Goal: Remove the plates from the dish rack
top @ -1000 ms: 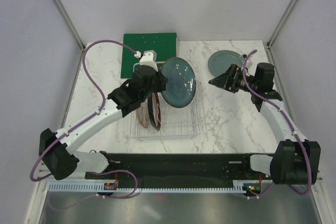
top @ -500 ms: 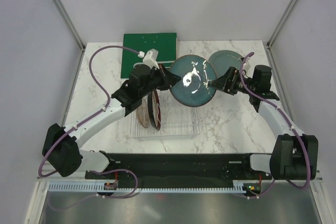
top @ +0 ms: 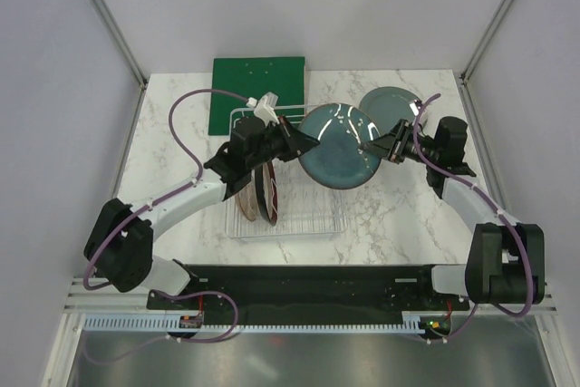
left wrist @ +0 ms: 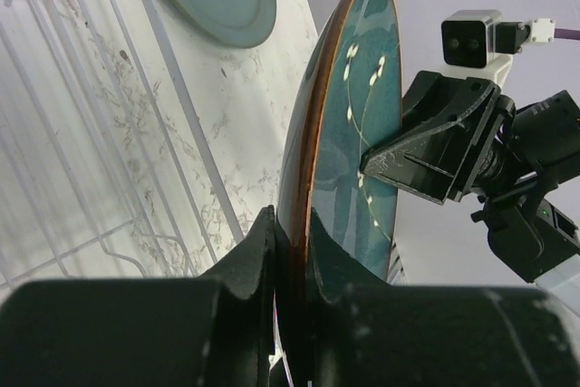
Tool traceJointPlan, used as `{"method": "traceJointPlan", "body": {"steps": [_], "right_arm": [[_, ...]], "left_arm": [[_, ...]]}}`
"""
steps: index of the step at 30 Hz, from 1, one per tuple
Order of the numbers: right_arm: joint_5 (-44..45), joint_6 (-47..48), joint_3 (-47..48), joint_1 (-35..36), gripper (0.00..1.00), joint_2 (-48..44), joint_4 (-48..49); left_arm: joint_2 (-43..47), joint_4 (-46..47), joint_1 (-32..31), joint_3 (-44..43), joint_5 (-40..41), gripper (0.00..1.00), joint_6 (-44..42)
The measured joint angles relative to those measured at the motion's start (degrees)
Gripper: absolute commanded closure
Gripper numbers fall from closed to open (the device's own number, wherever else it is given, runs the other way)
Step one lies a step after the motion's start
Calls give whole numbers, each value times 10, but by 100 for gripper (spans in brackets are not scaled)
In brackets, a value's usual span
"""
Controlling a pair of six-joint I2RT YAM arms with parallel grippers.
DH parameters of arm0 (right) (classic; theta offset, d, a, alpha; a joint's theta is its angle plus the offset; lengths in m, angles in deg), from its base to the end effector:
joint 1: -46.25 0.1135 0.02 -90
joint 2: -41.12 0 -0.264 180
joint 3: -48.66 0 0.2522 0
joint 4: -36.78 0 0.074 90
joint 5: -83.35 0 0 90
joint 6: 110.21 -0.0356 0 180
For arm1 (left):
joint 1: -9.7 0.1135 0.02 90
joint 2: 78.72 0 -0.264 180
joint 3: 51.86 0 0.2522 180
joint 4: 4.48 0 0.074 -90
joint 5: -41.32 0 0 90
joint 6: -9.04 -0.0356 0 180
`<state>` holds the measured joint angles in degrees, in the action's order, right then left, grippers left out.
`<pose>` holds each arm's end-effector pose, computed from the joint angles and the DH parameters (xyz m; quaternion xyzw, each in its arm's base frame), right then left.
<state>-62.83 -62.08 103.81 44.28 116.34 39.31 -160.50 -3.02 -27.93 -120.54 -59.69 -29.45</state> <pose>0.2798 0.0200 0.2539 0.0075 0.7641 0.5349 0.3605 0.2608 -0.2097 0.2956 -0.0331 0.7733 -0.4943 0.3958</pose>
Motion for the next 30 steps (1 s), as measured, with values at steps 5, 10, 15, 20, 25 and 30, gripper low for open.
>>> {"method": "traceJointPlan", "body": {"steps": [5,10,15,20,25,30], "right_arm": [[-16,-63,-15,-1,100,8,62],[-14,-91,-30,-2,100,17,99],[7,-62,-19,-8,100,4,47],[53,-15,53,-41,100,-5,-57],[124,5,140,-103,100,10,-118],[191,35,249,-127,100,94,-175]], "left_arm": [[-3,12,2,1,-6,98,-2],[-10,14,3,1,-12,59,-5],[-9,-1,2,-24,-16,19,-10],[19,-61,2,-61,16,0,-62],[75,-134,2,-85,82,0,-123],[122,-201,-3,-86,143,0,-174]]}}
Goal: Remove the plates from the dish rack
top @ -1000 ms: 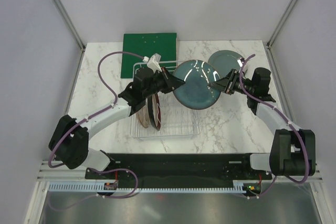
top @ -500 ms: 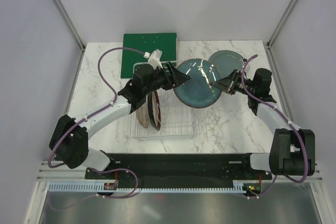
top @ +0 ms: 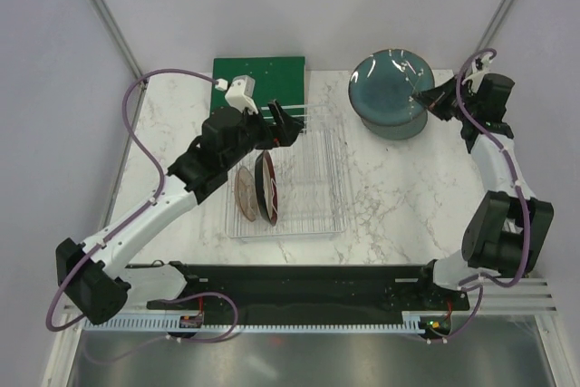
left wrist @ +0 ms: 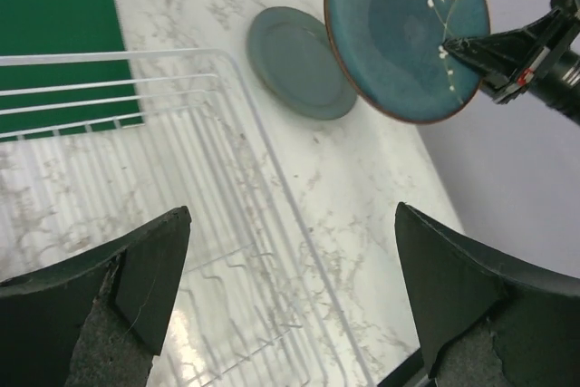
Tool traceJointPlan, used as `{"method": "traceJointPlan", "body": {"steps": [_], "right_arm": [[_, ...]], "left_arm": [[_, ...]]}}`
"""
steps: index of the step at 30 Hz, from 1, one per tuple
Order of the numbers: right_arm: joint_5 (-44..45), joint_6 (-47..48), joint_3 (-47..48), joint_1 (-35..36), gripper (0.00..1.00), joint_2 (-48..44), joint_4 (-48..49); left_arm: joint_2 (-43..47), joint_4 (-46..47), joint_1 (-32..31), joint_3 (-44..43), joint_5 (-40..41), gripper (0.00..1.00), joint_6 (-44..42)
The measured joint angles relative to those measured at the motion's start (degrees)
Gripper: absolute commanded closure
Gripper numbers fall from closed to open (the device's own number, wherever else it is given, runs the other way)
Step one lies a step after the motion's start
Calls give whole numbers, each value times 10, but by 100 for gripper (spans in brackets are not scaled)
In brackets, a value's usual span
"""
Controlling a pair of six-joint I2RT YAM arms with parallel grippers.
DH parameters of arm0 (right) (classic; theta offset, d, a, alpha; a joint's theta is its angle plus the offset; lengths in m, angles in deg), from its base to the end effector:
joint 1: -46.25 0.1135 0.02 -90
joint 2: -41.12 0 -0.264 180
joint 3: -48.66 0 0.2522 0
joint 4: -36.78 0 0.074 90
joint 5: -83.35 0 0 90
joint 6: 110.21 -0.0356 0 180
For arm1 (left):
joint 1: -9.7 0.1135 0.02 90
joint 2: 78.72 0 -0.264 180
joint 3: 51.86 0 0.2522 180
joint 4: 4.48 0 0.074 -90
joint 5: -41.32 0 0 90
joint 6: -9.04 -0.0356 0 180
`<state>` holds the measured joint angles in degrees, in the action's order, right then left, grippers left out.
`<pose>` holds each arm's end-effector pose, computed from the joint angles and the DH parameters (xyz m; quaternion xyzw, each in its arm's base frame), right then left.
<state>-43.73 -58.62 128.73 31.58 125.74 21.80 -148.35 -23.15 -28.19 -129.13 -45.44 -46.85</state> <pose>0.3374 -0.0661 0.3221 0.1819 0.7748 0.3667 0.4819 0.2266 -0.1738 0.3736 0.0075 0.7717 -0.3560 0.5271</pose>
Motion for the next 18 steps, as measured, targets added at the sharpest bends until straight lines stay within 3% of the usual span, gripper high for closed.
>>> {"method": "traceJointPlan", "body": {"steps": [11,18], "right_arm": [[110,37,119,-9,100,261,-95],[120,40,187,-12,100,325,-114]], "left_arm": [[35,-129,-47,0,123,0,-75],[48,-153,-81,2,167,0,-90]]}}
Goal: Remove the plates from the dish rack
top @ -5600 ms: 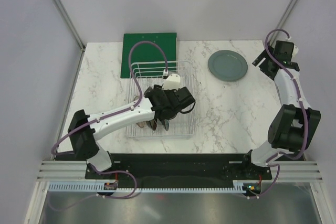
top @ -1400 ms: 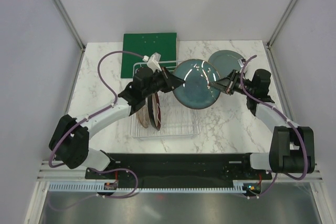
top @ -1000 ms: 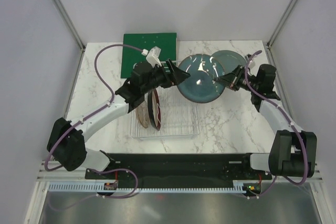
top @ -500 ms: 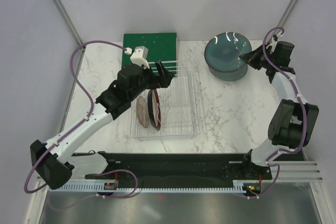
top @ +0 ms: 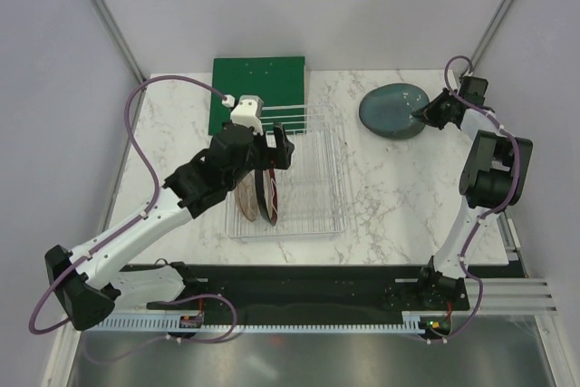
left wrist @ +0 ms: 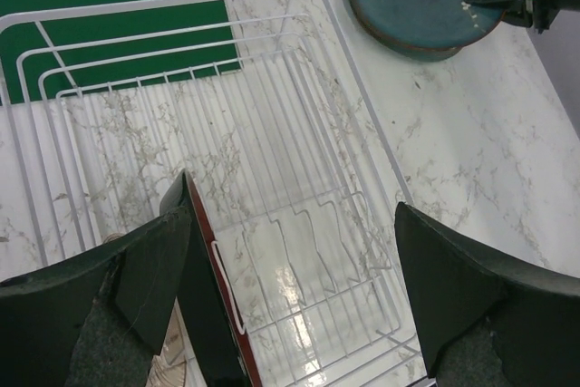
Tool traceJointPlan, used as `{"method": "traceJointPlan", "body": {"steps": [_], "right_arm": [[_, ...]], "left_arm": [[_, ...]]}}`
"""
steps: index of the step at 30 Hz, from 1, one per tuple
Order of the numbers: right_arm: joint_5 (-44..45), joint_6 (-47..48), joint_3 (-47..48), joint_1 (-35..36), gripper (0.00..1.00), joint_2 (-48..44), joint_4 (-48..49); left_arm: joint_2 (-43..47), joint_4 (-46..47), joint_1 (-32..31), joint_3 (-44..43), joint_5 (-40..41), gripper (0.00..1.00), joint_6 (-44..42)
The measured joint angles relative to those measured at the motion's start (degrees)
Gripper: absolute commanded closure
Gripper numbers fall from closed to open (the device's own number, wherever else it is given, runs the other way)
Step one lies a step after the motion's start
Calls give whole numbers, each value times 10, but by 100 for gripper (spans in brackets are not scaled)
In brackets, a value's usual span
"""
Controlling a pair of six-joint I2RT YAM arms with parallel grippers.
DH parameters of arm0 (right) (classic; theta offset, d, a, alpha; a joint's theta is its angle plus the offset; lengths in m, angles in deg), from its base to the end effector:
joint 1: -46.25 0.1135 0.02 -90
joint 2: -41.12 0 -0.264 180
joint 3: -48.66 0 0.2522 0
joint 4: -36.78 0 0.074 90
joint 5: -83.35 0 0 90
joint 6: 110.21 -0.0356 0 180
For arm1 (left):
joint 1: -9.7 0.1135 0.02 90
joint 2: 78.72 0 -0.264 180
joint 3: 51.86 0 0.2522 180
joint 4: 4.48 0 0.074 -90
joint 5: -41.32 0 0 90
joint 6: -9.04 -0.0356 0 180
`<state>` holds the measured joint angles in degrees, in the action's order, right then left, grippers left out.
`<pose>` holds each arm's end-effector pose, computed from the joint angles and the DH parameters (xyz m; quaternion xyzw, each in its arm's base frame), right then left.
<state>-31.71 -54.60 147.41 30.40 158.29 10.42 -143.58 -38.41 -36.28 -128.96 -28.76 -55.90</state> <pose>0.4421 -0.1098 0.1938 0.3070 0.8513 0.2581 0.3381 0.1853 -0.1743 0.3662 0.0525 0.8191 -0.2048 0.5332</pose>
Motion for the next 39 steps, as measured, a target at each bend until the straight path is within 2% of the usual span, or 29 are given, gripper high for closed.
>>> {"method": "traceJointPlan", "body": {"steps": [9,12,13,15,16,19,21,24,25,29,35,39], "right_arm": [[-8,-9,47,-1,100,61,25],[-21,-15,50,-6,79,69,27],[-23,-17,53,-6,62,72,26],[-29,-17,61,-7,45,76,28],[-26,-17,62,-6,40,76,26],[-17,-12,62,-5,33,78,18],[-16,-9,62,-5,32,80,9],[-10,-3,63,-4,24,80,-4],[-7,1,66,-3,15,79,-7],[25,33,84,9,11,70,-34],[120,98,141,31,10,62,-124],[187,126,146,41,9,40,-160]], "left_arm": [[9,-26,-9,0,31,0,-16],[16,-36,-10,0,40,0,-19],[18,-38,-10,0,41,0,-20],[20,-41,-10,0,42,0,-21],[21,-42,-10,0,42,0,-21],[21,-42,-10,0,42,0,-21],[21,-42,-10,0,42,0,-21],[21,-45,-12,0,43,0,-21],[21,-48,-13,0,44,0,-21],[21,-66,-21,0,58,0,-21],[21,-88,-26,0,78,0,-22],[21,-103,-30,0,90,1,-22]]}}
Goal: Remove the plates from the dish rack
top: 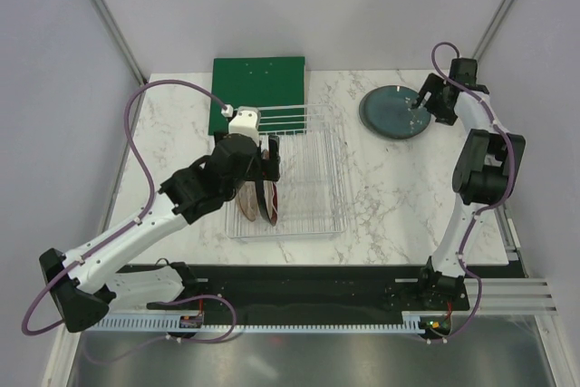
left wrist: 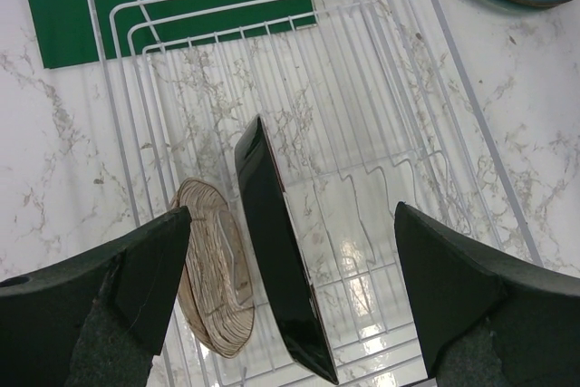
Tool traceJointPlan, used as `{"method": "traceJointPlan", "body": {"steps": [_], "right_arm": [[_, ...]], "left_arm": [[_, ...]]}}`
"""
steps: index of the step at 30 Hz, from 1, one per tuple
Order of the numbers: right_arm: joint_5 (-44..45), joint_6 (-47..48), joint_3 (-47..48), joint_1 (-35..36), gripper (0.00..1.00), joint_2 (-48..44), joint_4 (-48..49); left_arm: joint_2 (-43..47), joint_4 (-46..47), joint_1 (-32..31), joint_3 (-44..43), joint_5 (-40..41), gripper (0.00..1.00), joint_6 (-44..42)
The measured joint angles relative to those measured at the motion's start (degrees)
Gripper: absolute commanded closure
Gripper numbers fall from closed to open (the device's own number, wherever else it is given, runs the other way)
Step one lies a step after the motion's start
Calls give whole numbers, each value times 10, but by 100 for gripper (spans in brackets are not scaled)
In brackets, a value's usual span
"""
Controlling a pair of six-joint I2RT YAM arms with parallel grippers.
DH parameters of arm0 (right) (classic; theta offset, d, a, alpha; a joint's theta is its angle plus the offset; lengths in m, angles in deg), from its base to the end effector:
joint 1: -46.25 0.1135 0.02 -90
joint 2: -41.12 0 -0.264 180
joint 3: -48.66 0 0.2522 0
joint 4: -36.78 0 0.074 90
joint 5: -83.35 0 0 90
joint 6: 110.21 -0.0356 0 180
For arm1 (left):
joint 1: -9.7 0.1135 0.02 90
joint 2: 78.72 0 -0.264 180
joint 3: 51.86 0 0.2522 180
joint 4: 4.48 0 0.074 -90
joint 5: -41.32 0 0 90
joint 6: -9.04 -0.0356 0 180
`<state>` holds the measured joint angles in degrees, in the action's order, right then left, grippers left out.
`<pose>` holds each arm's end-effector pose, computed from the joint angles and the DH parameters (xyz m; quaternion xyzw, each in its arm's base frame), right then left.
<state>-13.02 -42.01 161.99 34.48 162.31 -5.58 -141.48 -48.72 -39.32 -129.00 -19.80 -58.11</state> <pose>0.4673 -0.0933 0.2208 0.2530 0.9044 0.0817 0.3338 0.1669 -0.1659 0.3585 0.0680 0.8446 -0.1100 0.5195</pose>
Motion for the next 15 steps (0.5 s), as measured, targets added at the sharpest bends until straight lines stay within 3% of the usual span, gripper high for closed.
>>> {"method": "traceJointPlan", "body": {"steps": [6,15], "right_arm": [[63,19,-10,4,9,-60,-23],[77,20,-123,21,9,-221,-23]], "left_arm": [[4,-13,-8,0,11,1,0],[2,-44,-68,0,51,3,13]]}}
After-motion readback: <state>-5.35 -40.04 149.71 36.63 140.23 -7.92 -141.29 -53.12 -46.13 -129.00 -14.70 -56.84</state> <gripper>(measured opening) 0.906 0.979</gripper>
